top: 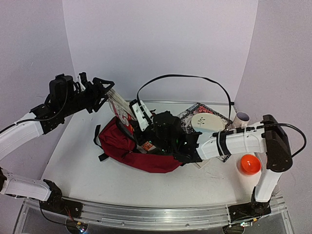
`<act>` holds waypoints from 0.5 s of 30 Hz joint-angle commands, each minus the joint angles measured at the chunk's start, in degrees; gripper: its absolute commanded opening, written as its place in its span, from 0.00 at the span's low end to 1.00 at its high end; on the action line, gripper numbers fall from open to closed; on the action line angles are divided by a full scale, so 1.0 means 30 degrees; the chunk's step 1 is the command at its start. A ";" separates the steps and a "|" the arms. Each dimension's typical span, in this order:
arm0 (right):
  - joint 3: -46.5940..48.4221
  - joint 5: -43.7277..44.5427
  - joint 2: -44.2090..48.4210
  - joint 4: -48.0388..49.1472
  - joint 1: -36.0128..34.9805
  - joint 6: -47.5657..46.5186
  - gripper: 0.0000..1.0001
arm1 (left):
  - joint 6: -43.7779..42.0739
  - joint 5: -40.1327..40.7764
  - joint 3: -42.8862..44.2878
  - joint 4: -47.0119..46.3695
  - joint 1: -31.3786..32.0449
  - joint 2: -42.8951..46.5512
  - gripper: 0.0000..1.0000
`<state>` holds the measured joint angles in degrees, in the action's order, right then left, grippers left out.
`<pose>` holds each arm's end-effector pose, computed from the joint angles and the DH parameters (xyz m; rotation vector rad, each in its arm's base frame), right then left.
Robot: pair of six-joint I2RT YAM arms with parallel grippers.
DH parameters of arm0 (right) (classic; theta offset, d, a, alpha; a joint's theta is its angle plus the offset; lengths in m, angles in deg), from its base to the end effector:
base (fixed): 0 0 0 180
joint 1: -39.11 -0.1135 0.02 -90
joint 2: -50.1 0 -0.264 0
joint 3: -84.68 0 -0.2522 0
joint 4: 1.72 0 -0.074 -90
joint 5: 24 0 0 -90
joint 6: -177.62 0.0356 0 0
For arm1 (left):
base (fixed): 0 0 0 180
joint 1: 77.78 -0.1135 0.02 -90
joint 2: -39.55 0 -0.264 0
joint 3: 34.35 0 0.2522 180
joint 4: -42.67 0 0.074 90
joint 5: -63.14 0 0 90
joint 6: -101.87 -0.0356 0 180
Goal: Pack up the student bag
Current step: Pass from the left arm to the right, then pick up the largest pocket of the bag from the student bag.
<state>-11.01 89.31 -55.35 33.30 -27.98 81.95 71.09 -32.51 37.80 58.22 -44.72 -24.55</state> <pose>0.1800 0.3898 0.3026 -0.5073 1.2798 0.6322 0.2184 -0.1463 0.3720 -0.3451 1.8437 -1.2490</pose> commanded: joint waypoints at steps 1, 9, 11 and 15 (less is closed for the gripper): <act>-0.0311 -0.1768 0.3294 0.0592 0.0839 0.3611 0.00 | -0.3031 0.2732 0.0826 0.2064 -0.0064 0.0492 0.83; -0.1976 -0.6457 0.6005 -0.1679 0.3395 0.9596 0.00 | -0.5982 0.3752 0.0937 0.4094 -0.0240 -0.0965 0.94; -0.2302 -0.7327 0.6477 -0.2213 0.3954 1.0810 0.00 | -0.6397 0.3474 0.0907 0.4130 -0.0315 -0.1618 0.94; -0.3334 -0.8947 0.7538 -0.2449 0.4898 1.3105 0.00 | -0.7023 0.2219 0.1111 0.4179 -0.0690 -0.3133 0.95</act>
<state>-18.98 69.99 -37.53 23.75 -14.76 111.08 54.47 -23.49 38.26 69.48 -45.68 -30.51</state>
